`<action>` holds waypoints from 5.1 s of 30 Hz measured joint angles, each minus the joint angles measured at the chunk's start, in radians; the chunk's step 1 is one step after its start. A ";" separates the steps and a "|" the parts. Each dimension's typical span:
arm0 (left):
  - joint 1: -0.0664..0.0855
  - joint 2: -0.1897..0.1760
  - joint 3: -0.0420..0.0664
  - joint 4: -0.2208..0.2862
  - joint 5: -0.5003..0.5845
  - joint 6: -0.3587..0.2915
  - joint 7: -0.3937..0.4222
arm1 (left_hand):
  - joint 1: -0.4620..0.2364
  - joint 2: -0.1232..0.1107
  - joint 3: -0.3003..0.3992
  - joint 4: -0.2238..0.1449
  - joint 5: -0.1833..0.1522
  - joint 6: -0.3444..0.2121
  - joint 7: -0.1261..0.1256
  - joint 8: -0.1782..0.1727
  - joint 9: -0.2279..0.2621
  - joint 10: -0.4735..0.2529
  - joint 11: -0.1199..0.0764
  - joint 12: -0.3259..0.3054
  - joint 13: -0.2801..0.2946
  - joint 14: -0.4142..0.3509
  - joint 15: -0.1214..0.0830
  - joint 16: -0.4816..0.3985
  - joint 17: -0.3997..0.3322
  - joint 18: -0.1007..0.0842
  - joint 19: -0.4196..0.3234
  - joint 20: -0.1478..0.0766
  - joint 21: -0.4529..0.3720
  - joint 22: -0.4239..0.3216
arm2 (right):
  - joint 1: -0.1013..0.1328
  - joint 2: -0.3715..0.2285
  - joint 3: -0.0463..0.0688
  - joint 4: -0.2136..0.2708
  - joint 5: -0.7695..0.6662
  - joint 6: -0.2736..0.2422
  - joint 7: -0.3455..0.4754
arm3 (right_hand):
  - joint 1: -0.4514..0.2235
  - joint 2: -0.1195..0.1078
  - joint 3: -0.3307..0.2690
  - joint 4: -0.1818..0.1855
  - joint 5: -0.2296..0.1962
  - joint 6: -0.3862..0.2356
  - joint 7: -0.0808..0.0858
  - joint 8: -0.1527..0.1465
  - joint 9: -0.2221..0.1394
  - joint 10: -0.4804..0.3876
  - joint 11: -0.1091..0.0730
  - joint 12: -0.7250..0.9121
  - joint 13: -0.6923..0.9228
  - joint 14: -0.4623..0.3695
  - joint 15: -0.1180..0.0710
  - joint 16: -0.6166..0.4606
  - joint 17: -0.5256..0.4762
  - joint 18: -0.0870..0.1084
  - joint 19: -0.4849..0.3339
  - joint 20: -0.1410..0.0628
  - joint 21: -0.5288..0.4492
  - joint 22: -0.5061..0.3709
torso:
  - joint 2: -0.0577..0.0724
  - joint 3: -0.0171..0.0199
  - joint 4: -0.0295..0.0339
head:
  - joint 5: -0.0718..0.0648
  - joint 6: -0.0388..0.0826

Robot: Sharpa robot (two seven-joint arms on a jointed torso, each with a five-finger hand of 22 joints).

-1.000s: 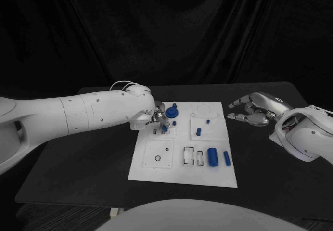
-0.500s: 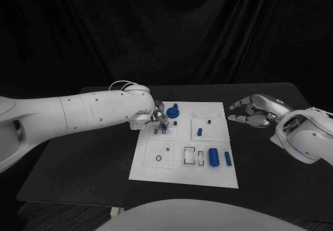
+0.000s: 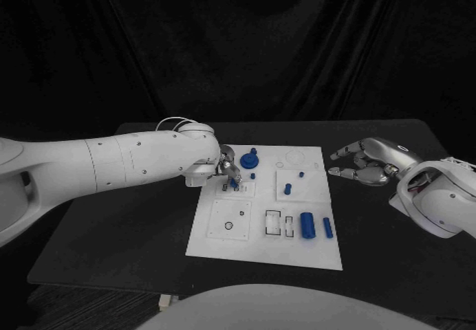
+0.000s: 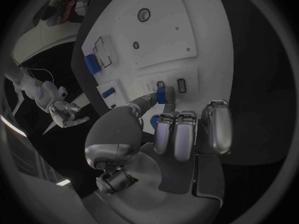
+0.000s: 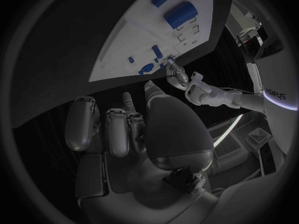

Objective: Assemble the parts on the task board

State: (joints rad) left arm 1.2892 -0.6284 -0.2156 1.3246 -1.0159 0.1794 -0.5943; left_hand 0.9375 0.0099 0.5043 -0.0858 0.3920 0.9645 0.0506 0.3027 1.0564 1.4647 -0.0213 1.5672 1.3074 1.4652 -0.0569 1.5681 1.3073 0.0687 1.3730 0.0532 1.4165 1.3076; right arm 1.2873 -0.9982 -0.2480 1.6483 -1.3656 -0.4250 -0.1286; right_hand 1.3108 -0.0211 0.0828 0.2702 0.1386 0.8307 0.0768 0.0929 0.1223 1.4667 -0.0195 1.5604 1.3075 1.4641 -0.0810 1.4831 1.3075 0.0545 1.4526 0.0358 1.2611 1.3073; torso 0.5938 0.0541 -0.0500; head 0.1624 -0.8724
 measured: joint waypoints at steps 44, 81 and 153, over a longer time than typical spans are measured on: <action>-0.017 0.001 0.005 0.007 -0.004 -0.023 0.004 | -0.009 -0.001 0.021 -0.010 -0.005 0.000 0.003 -0.004 -0.003 0.000 0.000 0.000 0.000 0.000 0.000 0.000 0.001 0.000 0.000 0.000 0.000 0.000 | -0.010 -0.002 0.000 -0.010 0.000 0.022 -0.002 | 0.000 0.000 0.000 0.000 0.000 0.003 0.004 0.000 -0.001 0.000 0.000 0.000 0.000 0.000 0.000 -0.004 0.000 0.000 0.000 0.000 0.000 0.000 | 0.000 -0.0005 -0.0005 | 0.007 0.000; -0.021 0.000 0.004 0.010 -0.004 -0.014 0.002 | -0.095 -0.003 -0.102 0.112 -0.269 0.013 0.019 -0.102 -0.074 0.000 0.015 0.000 0.000 0.000 0.007 0.000 0.000 0.000 -0.002 0.010 -0.015 0.000 | -0.022 0.001 0.000 -0.017 0.000 0.040 -0.003 | 0.004 0.004 0.000 0.000 0.000 0.003 0.004 0.000 -0.003 0.000 0.000 0.000 0.000 0.000 0.000 -0.004 0.000 0.000 -0.004 0.004 -0.004 0.000 | 0.000 -0.0009 -0.0005 | 0.010 0.000; -0.030 -0.047 0.001 0.070 -0.003 -0.064 0.029 | 0.078 0.034 -0.168 0.085 -0.081 -0.001 0.016 -0.101 -0.003 0.004 0.018 -0.016 0.000 0.000 0.007 0.000 0.000 0.000 -0.013 0.013 -0.063 0.000 | -0.034 -0.002 0.000 -0.020 0.000 0.066 -0.005 | 0.004 0.004 0.000 0.000 0.000 0.007 0.007 0.000 -0.006 0.000 0.000 -0.010 0.000 0.000 0.000 -0.012 0.000 0.000 -0.007 0.000 -0.014 0.000 | -0.001 -0.0012 -0.0006 | 0.015 0.000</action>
State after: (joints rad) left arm 1.2590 -0.6751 -0.2147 1.3945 -1.0189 0.1154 -0.5654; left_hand 1.0153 0.0443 0.3359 -0.0009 0.3113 0.9636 0.0663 0.2013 1.0530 1.4683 -0.0034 1.5510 1.3074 1.4652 -0.0497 1.5681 1.3074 0.0687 1.3601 0.0658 1.3531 1.3078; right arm 1.2532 -1.0004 -0.2481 1.6283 -1.3656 -0.3588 -0.1338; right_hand 1.3146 -0.0170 0.0828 0.2703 0.1387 0.8377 0.0839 0.0929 0.1167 1.4667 -0.0194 1.5501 1.3075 1.4642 -0.0810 1.4712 1.3073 0.0545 1.4454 0.0359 1.2469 1.3076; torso 0.5929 0.0528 -0.0506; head 0.1775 -0.8726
